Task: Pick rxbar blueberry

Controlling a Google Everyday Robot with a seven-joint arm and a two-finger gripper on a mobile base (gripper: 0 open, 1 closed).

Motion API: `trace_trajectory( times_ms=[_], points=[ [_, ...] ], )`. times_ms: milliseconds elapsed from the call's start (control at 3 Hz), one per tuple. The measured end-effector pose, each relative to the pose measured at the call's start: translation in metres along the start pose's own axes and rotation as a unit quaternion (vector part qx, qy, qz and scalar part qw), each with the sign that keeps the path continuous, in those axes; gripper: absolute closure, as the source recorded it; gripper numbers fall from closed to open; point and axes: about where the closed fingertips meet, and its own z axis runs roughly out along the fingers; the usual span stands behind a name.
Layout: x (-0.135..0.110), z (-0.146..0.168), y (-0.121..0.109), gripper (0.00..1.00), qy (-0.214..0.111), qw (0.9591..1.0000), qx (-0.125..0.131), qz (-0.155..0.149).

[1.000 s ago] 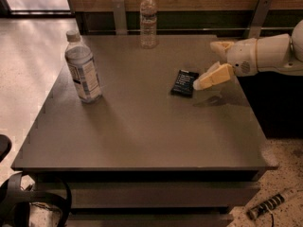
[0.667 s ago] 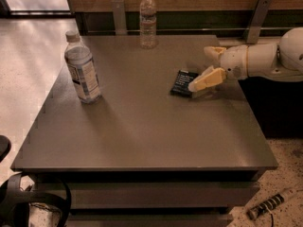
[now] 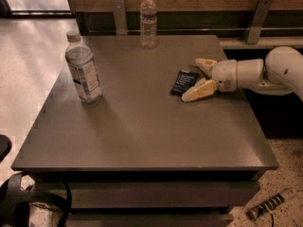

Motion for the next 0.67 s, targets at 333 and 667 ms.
trace_trajectory(
  times_ms=[333,667],
  points=[
    [0.0013,0.0057,0.0076,0.00,-0.001,1.0000,-0.008,-0.002],
    [0.0008,0.0097,0.0091,0.23,-0.002,0.9999,-0.011,-0.002]
  ],
)
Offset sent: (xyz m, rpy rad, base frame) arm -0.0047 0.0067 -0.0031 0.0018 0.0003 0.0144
